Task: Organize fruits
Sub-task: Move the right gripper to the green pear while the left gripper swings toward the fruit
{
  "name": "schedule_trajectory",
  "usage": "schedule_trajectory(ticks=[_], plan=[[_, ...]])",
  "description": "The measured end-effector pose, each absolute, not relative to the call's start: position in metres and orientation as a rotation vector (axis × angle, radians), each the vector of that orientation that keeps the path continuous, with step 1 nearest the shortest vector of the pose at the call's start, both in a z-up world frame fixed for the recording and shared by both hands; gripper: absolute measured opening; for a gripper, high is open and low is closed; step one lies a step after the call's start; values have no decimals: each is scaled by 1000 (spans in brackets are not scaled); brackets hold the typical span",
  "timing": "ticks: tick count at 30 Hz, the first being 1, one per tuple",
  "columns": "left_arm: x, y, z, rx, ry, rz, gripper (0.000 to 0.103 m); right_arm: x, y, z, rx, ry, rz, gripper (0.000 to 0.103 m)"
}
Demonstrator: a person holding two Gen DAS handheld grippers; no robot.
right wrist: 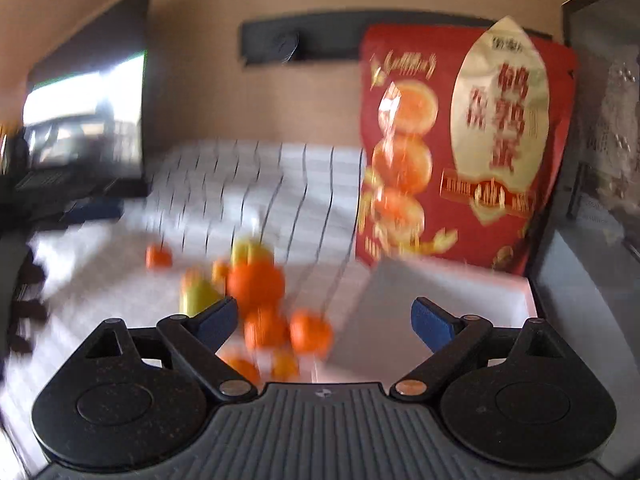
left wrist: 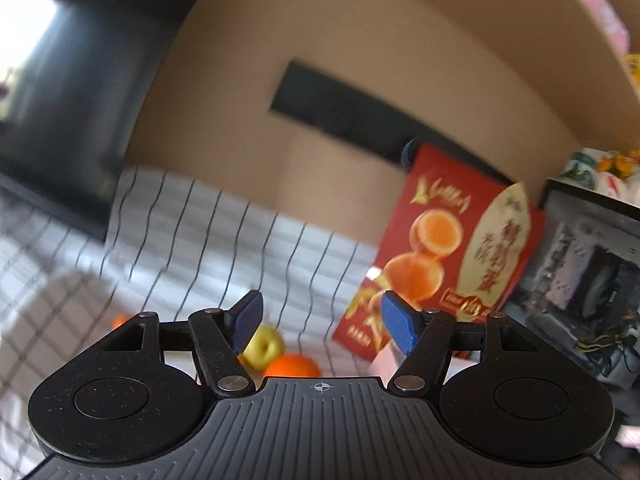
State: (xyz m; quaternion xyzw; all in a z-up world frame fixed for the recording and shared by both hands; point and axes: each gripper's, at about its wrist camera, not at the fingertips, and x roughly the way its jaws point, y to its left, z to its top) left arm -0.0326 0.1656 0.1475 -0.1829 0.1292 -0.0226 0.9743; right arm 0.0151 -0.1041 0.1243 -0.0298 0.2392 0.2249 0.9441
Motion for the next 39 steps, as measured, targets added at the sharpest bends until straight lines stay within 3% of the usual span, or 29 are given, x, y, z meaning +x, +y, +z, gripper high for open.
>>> schedule_trajectory(ticks=[5,11,14,16,21,23,24,32,33,34,39], plan=[[-30,165,125,-247,358,35,71,53,-54,110,-87,618,532,93],[-59,206,86,-361,367,140,70,67,6,73,-35,700,686,92],[-77,224,76,-409,331,169,70,67,49,53,-149,697,641,83],[-89,230,71,-406,313,193,70,71,68,35,-184,755,600,68],[-89,233,59,-437,347,182,70,78,88,8,-176,839,539,65],[-87,230,55,-434,354,171,70,77,91,7,-209,806,514,57],[-86,227,55,-432,358,165,70,76,91,8,-212,806,528,50],[-77,205,47,-419,397,81,70,31,39,56,-184,777,712,40],[-73,200,43,-420,409,61,70,22,27,63,-182,770,734,14],[-68,195,39,-422,424,40,70,14,18,69,-181,765,740,2],[-52,165,15,-434,486,-33,67,-2,-19,80,-169,766,750,2]])
